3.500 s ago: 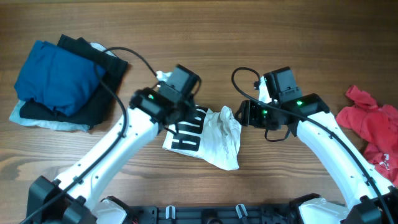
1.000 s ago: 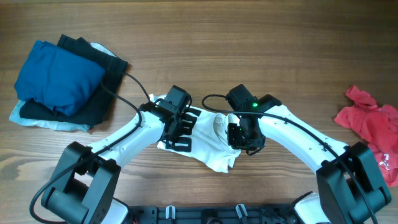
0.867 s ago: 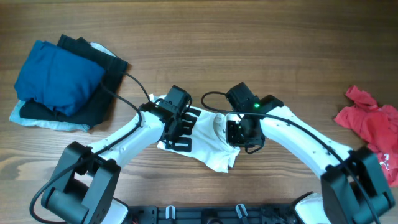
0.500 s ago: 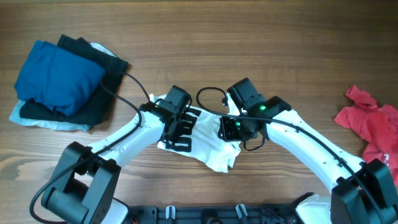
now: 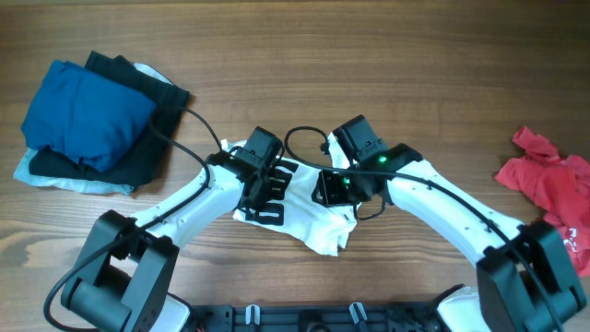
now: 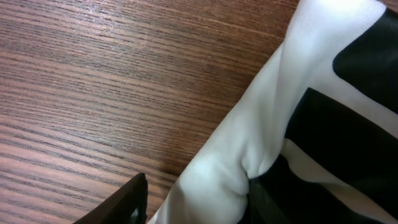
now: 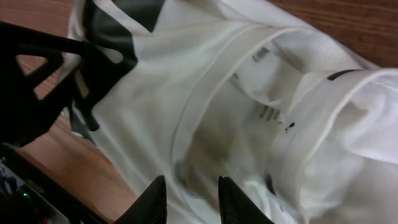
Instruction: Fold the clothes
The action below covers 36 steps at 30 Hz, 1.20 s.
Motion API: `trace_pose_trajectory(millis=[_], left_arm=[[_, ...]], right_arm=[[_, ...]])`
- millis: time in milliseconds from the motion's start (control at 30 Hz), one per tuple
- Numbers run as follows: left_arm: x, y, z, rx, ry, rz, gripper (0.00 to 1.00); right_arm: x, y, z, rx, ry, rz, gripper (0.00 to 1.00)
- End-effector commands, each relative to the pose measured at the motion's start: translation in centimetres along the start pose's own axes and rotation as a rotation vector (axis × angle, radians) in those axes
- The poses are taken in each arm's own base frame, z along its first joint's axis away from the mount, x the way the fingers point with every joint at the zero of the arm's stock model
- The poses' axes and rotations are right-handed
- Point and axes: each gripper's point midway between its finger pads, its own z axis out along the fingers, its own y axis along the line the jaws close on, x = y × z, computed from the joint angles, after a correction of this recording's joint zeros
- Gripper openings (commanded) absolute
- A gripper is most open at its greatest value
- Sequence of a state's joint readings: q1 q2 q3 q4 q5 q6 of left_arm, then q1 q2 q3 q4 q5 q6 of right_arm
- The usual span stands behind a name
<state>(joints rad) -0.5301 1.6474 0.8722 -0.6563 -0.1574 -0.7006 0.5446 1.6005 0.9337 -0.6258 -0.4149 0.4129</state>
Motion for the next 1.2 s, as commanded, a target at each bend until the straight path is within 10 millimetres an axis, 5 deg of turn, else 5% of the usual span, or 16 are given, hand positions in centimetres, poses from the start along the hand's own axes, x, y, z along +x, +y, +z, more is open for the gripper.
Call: trace_pose_trajectory(millis=[0, 133, 167, 200, 400, 567, 667, 933, 1067, 1167], left_arm=[[1.5, 2.1, 1.5, -0.081, 0.040, 0.021, 0.52], [1.5, 2.1, 1.5, -0.081, 0.040, 0.021, 0.54], [1.5, 2.1, 1.5, -0.081, 0.040, 0.021, 0.55], [1.5, 2.1, 1.5, -0.081, 0.040, 0.021, 0.55], [1.6, 2.1, 1.5, -0.082, 0.041, 0.021, 0.56], [3.0, 3.5, 1.3, -0.135, 0.102, 0.035, 0.54], [3.2, 3.6, 1.4, -0.139, 0.106, 0.036, 0.54], [4.5, 3.5, 1.2, -0.118, 0.172, 0.034, 0.49], [6.5, 5.4, 0.5, -0.212, 0.245, -0.081, 0.41], [7.7, 4.7, 0.3, -0.175, 0.309, -0.120, 0.41]], right_arm=[[1.0, 0.0, 1.4, -0.021, 0.058, -0.007, 0.28], [1.6, 0.9, 2.2, -0.041, 0.082, -0.033, 0.25], [2.0, 1.5, 2.3, -0.061, 0.097, -0.044, 0.09], [2.3, 1.9, 2.4, -0.075, 0.109, -0.047, 0.04], [3.9, 0.9, 1.4, -0.012, 0.156, 0.059, 0.04], [6.4, -4.5, 0.1, 0.301, 0.199, 0.215, 0.04], [6.7, -5.9, -0.4, 0.383, 0.192, 0.233, 0.04], [4.8, -6.9, -0.4, 0.443, 0.093, 0.226, 0.08], [4.8, -7.0, -0.4, 0.443, 0.093, 0.227, 0.09], [5.7, -7.0, -0.1, 0.431, 0.124, 0.236, 0.11]])
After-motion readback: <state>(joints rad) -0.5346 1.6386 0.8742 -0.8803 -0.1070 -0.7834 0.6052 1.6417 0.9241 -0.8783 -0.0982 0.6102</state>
